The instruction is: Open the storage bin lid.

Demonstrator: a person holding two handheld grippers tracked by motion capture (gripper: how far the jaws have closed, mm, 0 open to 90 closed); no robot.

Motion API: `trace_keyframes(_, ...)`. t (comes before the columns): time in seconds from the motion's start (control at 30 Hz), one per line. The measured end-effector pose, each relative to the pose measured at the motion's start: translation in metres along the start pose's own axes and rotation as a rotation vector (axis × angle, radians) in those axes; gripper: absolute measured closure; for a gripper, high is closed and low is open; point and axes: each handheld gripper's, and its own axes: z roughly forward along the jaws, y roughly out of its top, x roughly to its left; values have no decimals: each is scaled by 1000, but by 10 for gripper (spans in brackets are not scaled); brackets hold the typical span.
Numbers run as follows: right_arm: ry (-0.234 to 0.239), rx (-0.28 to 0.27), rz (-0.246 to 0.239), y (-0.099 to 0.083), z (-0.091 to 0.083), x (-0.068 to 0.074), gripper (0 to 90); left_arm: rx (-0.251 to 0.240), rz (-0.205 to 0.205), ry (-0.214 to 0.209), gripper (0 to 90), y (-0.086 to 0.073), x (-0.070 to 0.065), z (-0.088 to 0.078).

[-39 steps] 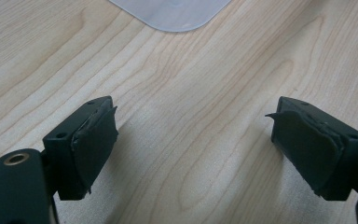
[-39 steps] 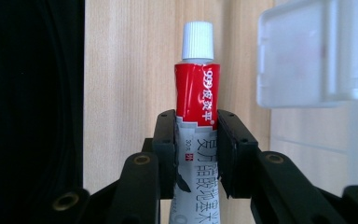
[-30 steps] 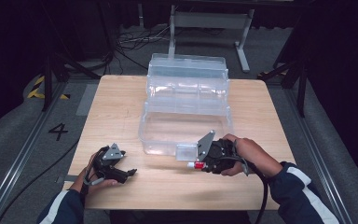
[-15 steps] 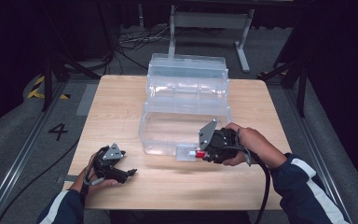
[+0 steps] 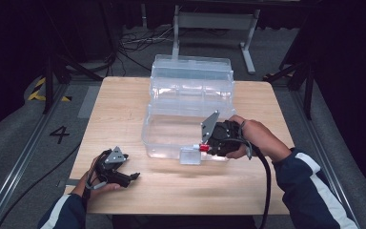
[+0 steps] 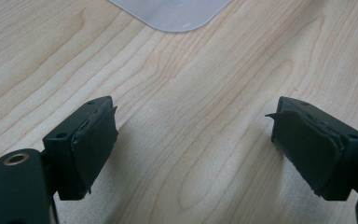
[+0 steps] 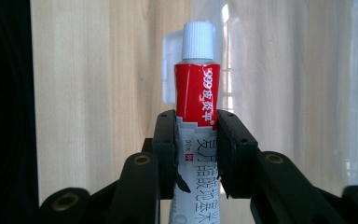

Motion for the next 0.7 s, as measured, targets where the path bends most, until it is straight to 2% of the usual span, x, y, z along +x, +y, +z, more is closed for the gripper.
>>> trace_keyframes(0.37,-6,2,46,-2,2,-23,714,0,1,1,144,0,0,0)
trace_keyframes(0.7,-1,38,83,-2,12,-48,713,1,0,0,144,0,0,0)
